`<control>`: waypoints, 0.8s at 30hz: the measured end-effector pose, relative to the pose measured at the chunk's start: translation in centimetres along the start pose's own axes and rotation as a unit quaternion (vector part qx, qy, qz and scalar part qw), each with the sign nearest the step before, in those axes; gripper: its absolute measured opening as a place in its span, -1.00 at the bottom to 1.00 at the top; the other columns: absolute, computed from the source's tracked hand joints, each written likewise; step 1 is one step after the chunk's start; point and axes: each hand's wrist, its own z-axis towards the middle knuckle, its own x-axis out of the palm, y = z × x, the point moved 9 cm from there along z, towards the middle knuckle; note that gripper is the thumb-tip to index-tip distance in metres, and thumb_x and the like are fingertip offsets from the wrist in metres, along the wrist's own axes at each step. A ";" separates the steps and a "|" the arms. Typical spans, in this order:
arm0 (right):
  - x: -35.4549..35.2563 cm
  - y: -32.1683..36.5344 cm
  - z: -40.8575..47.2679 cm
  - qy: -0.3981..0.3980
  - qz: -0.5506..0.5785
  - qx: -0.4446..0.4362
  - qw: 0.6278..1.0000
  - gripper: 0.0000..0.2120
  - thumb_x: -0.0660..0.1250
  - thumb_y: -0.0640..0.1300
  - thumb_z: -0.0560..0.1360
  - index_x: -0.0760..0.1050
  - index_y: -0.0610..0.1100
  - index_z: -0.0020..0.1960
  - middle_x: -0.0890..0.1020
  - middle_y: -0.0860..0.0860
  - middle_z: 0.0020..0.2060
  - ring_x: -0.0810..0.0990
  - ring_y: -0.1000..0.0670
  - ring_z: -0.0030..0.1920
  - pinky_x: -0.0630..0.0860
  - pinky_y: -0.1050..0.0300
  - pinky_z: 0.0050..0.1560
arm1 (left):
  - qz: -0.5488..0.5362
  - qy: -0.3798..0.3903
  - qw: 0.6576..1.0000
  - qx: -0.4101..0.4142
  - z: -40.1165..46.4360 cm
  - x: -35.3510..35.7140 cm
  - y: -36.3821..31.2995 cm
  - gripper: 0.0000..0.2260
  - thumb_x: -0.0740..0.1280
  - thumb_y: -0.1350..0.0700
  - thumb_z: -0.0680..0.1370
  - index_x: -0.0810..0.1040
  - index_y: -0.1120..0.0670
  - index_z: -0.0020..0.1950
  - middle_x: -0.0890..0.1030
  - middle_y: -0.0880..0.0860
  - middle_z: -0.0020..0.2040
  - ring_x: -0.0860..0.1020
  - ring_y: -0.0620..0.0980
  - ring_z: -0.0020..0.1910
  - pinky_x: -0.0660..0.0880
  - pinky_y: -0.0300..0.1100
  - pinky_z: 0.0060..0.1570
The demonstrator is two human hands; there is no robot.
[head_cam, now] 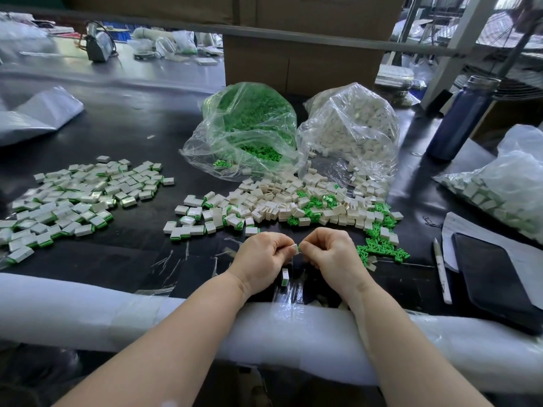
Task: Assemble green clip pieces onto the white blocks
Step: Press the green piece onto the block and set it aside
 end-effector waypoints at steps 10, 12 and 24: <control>0.0 0.0 -0.1 0.000 -0.018 0.000 1.000 -0.85 0.36 -0.26 0.47 0.54 -0.15 -0.28 0.54 0.03 -0.45 0.46 0.08 -0.39 0.44 0.15 -0.25 | 0.013 -0.006 1.000 0.010 0.0 0.0 -0.1 -0.86 0.30 0.14 0.55 0.64 0.12 -0.03 0.64 0.05 -0.15 0.55 0.00 -0.11 0.45 -0.14 -0.03; 0.0 -0.1 0.0 -0.004 -0.019 0.004 1.000 -0.87 0.36 -0.25 0.47 0.55 -0.18 -0.26 0.55 0.00 -0.43 0.46 0.05 -0.37 0.44 0.14 -0.25 | 0.017 -0.008 1.000 0.016 0.0 0.0 -0.2 -0.86 0.30 0.14 0.55 0.64 0.12 -0.03 0.64 0.06 -0.15 0.55 -0.01 -0.12 0.43 -0.16 -0.04; 0.0 0.1 -0.2 0.013 0.020 -0.007 1.000 -0.85 0.35 -0.29 0.47 0.53 -0.17 -0.28 0.52 0.07 -0.49 0.43 0.14 -0.43 0.42 0.22 -0.32 | -0.009 -0.006 0.999 0.035 0.1 0.1 -0.3 -0.86 0.30 0.16 0.55 0.64 0.15 -0.02 0.61 0.02 -0.19 0.55 0.01 -0.12 0.46 -0.16 -0.01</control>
